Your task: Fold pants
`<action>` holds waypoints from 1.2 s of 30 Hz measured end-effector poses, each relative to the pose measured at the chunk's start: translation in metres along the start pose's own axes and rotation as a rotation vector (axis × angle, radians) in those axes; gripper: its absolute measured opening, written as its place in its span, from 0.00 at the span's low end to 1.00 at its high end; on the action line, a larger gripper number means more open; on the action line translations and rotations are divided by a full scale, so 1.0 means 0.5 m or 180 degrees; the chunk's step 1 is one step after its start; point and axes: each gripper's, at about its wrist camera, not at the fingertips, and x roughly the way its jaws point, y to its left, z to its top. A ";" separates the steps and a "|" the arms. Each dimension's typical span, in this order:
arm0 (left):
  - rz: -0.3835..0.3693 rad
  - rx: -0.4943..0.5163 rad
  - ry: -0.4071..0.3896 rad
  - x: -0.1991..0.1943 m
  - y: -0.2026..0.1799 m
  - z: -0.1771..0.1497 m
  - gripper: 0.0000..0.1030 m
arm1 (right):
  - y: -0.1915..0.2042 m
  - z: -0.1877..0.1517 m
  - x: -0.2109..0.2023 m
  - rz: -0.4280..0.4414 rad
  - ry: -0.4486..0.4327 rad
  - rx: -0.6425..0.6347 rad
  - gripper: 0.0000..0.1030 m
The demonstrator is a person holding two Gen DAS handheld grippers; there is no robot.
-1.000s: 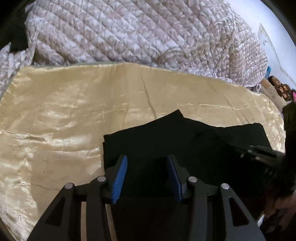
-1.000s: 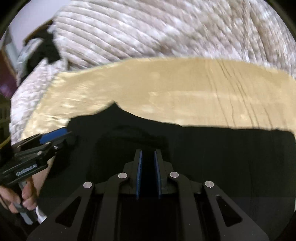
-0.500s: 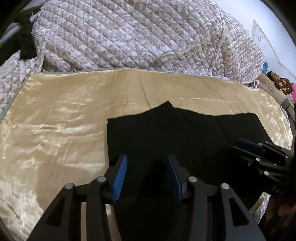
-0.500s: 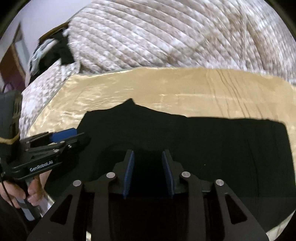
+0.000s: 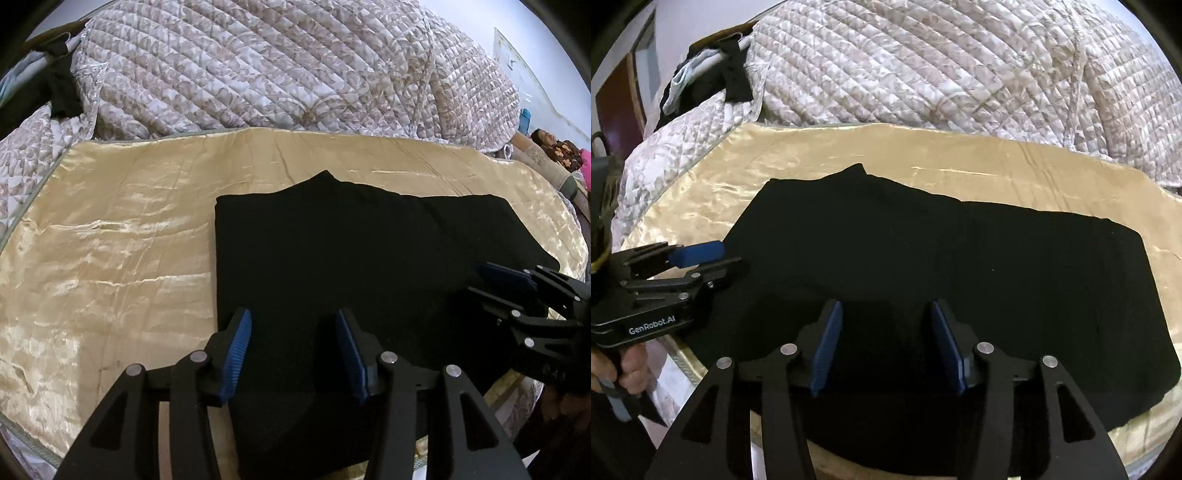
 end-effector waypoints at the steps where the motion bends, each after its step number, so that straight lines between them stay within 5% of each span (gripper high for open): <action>1: -0.0002 0.0002 0.0000 0.000 0.001 0.000 0.50 | 0.002 -0.001 -0.003 -0.0027 -0.0005 -0.0014 0.49; 7: -0.0013 -0.0019 -0.0001 -0.003 0.001 0.000 0.50 | 0.014 -0.013 -0.045 -0.0011 -0.0202 0.0004 0.49; 9: -0.0014 -0.0017 0.0001 -0.003 0.002 0.000 0.50 | 0.025 -0.019 -0.060 0.0038 -0.0289 -0.0046 0.42; 14: -0.0020 -0.0021 0.0004 -0.005 0.001 -0.001 0.50 | 0.034 -0.040 -0.030 -0.0040 -0.0054 -0.0166 0.29; 36: -0.0093 0.0073 -0.0038 -0.044 -0.034 -0.033 0.50 | -0.024 -0.061 -0.070 -0.0116 -0.0067 0.0256 0.29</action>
